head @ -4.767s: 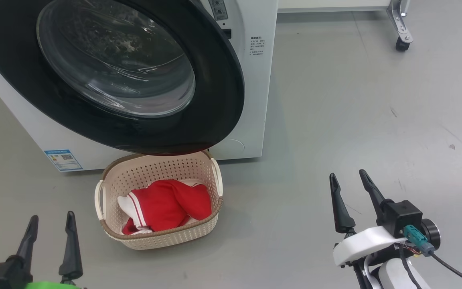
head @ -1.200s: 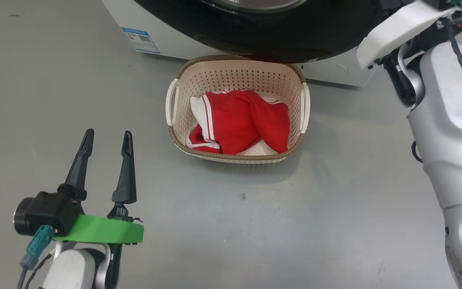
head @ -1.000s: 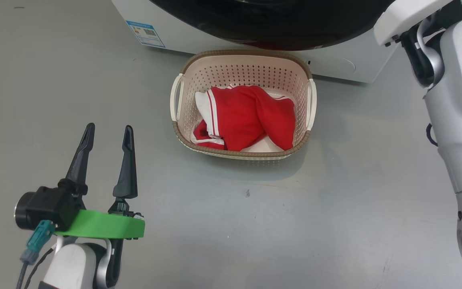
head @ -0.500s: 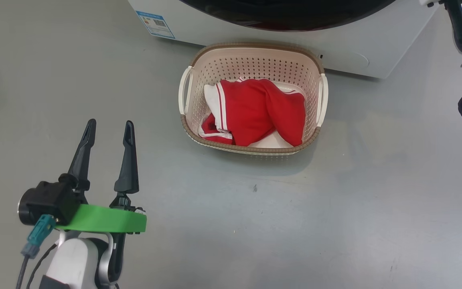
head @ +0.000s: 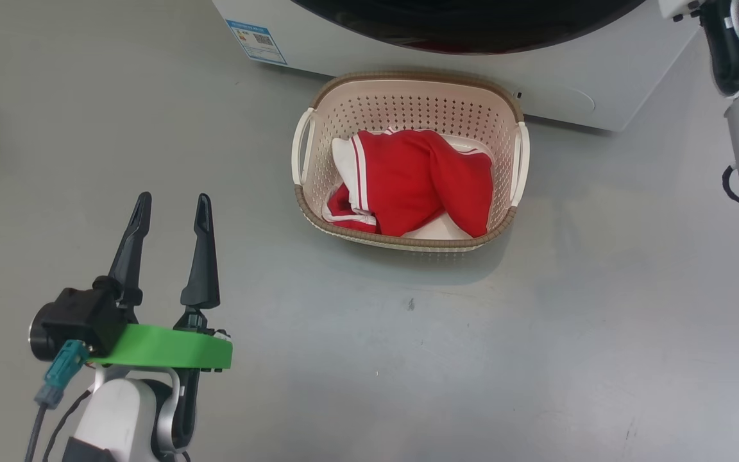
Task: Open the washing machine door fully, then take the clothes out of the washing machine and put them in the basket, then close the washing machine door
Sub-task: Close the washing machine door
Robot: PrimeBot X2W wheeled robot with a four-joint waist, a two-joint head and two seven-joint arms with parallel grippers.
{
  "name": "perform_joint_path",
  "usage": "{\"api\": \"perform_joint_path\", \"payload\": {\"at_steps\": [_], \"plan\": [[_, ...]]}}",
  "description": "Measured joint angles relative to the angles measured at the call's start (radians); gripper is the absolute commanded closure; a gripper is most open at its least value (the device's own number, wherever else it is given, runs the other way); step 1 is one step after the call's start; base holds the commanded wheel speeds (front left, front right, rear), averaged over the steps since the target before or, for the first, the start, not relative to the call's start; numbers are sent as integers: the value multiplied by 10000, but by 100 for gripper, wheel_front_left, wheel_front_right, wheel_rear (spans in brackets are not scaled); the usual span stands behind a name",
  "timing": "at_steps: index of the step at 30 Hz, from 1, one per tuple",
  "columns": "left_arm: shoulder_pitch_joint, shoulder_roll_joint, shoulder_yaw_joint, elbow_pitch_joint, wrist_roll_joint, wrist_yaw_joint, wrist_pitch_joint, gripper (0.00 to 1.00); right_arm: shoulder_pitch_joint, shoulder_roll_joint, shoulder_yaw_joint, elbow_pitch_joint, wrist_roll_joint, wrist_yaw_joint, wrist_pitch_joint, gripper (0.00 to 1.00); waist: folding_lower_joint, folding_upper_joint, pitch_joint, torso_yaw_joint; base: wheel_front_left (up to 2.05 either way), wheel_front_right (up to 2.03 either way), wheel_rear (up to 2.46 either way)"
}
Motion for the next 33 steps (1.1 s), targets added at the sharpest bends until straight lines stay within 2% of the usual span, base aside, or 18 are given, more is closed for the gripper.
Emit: {"api": "perform_joint_path", "payload": {"at_steps": [6,17,18,19,21,22,33], "plan": [[0,-8,174,65,0,12,0,0,244,378,75,142,244,12,-190,100,0,0,-194,-132,0,0,0],[3,4,362,278,-8,12,-2,0,1695,907,167,123,504,98,-408,100,0,0,-638,-666,0,0,0],[5,2,399,311,-81,12,-4,0,1862,972,163,94,543,98,-414,94,0,0,-686,-723,0,0,0],[12,10,439,332,-121,12,-4,0,2048,1030,165,61,543,98,-414,78,0,0,-739,-784,0,0,0],[18,42,527,345,-113,12,-4,0,2385,1124,184,-2,545,98,-414,12,0,0,-840,-915,0,0,0],[25,48,552,418,-111,13,-4,0,2722,1187,217,-113,591,100,-414,0,0,0,-949,-1044,0,0,0],[446,311,608,765,-109,15,2,0,4614,1388,-23,-1547,686,98,-414,0,0,0,-1656,-1800,0,0,0]]}}
